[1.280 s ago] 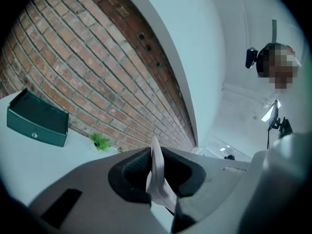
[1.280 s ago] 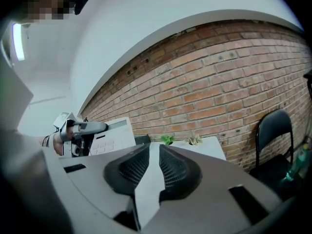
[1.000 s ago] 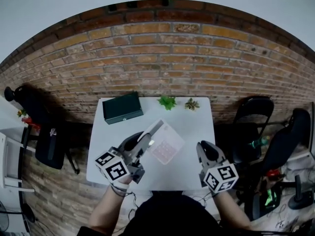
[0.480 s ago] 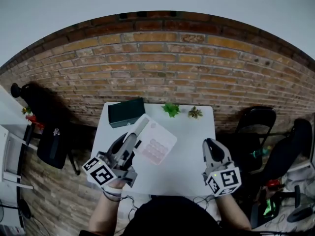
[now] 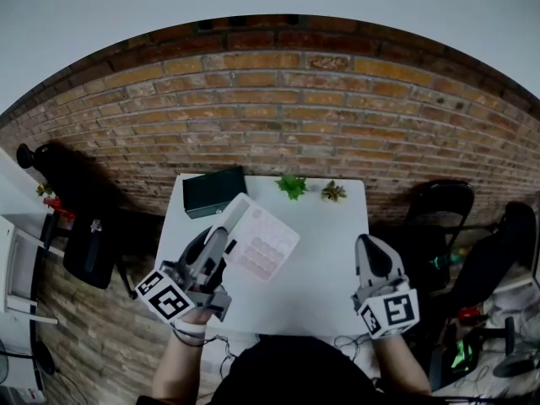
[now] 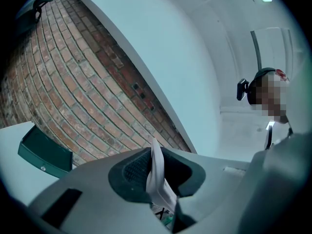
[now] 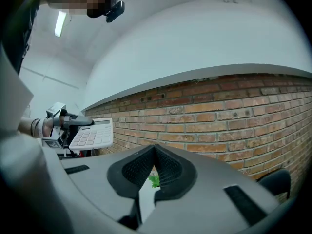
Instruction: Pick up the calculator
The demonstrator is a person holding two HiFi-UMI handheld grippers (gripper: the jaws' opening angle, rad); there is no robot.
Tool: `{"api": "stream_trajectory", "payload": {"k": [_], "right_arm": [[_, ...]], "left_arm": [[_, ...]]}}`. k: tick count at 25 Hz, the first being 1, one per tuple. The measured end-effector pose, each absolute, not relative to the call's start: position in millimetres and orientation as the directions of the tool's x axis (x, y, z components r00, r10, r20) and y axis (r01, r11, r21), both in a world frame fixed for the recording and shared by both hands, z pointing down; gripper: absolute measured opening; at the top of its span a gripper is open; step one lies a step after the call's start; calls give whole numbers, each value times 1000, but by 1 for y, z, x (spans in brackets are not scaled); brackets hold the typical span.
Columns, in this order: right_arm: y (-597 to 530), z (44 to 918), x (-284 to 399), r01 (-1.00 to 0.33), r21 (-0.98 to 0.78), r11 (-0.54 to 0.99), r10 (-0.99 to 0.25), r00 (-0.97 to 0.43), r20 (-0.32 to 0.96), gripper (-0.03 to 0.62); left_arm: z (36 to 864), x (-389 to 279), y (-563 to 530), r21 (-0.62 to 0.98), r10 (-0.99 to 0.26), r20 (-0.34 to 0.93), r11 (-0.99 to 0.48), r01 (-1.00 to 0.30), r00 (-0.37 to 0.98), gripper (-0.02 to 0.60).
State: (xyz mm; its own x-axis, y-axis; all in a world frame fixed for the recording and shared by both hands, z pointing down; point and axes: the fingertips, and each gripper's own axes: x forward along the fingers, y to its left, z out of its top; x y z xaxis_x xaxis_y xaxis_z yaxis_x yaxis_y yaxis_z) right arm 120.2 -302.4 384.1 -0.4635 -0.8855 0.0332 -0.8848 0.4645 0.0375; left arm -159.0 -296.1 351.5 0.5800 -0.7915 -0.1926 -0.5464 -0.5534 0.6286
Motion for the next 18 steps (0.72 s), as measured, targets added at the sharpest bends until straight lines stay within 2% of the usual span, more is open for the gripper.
{"api": "stream_trajectory", "payload": {"k": [18], "right_arm": [[-297,385,115,-881,38,471,-882,-470,38,5]], "left_arm": [[360,-162,-296,644,-781,-194,-558,-524,594,52]]}}
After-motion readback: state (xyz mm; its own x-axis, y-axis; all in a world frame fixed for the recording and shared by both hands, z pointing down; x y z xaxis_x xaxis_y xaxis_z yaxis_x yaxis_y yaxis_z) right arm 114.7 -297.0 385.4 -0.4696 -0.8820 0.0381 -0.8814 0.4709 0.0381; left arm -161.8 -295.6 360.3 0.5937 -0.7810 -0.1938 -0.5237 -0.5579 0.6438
